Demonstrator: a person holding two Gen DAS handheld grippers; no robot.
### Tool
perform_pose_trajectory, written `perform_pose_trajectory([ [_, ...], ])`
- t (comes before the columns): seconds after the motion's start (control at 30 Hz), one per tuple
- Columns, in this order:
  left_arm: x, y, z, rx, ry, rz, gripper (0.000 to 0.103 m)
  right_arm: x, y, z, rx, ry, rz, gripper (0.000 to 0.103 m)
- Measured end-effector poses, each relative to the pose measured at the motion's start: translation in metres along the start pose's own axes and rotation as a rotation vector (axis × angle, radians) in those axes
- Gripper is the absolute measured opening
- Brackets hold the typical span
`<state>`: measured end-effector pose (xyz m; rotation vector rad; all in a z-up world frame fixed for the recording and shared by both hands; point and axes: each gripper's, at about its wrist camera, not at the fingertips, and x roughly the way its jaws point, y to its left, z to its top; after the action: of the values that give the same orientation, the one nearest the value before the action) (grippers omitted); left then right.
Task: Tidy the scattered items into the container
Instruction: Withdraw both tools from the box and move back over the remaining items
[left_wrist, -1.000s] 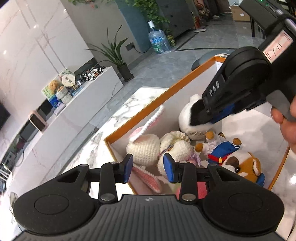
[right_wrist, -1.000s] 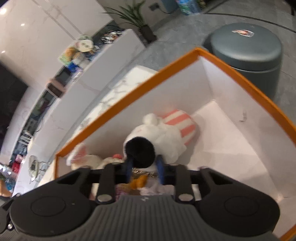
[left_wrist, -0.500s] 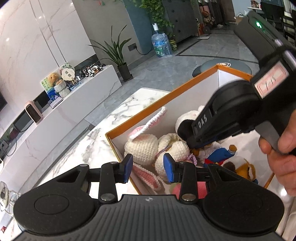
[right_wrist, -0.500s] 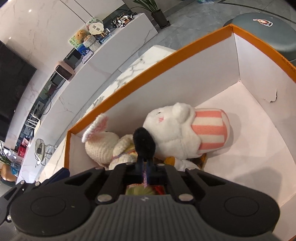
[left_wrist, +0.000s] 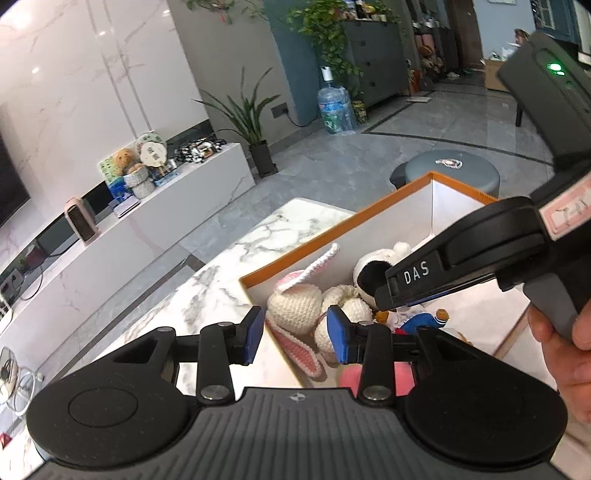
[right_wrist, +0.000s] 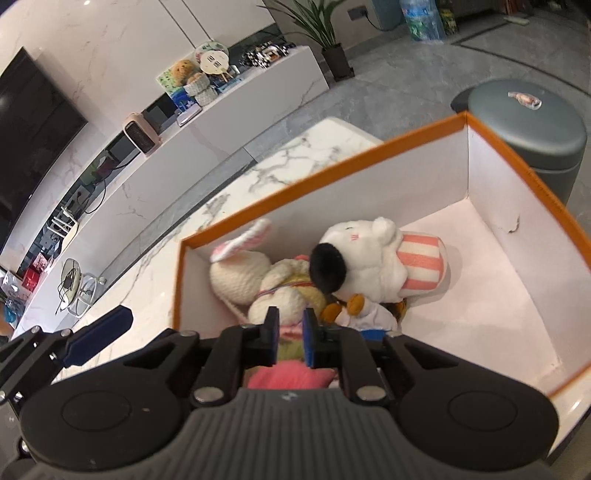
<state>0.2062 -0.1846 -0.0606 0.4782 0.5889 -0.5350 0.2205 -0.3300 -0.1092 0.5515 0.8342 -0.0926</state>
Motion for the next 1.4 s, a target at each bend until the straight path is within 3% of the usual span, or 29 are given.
perform_pose_trajectory([
  [0.07,-0.011,0.002,0.000,-0.025,-0.003,0.001,0.045,-0.012,0.007,-0.003,-0.018,-0.017,0.000,0.028],
  [0.2,-0.035,0.003,-0.001,-0.057,-0.015,0.010,0.045,-0.039,0.021,-0.012,-0.067,-0.059,-0.005,0.033],
  [0.57,-0.100,0.004,-0.001,-0.118,-0.099,0.037,0.045,-0.108,0.049,-0.035,-0.169,-0.157,-0.005,0.035],
  [0.83,-0.139,0.018,-0.013,-0.177,-0.150,0.072,0.051,-0.148,0.086,-0.062,-0.322,-0.260,-0.036,0.042],
  [1.03,-0.165,0.045,-0.033,-0.255,-0.163,0.122,0.057,-0.162,0.122,-0.084,-0.433,-0.312,-0.029,0.049],
  [1.17,-0.181,0.069,-0.051,-0.328,-0.159,0.153,0.059,-0.165,0.148,-0.097,-0.488,-0.324,-0.010,0.060],
  [1.4,-0.199,0.108,-0.089,-0.425,-0.134,0.218,0.062,-0.160,0.192,-0.126,-0.585,-0.317,0.028,0.069],
])
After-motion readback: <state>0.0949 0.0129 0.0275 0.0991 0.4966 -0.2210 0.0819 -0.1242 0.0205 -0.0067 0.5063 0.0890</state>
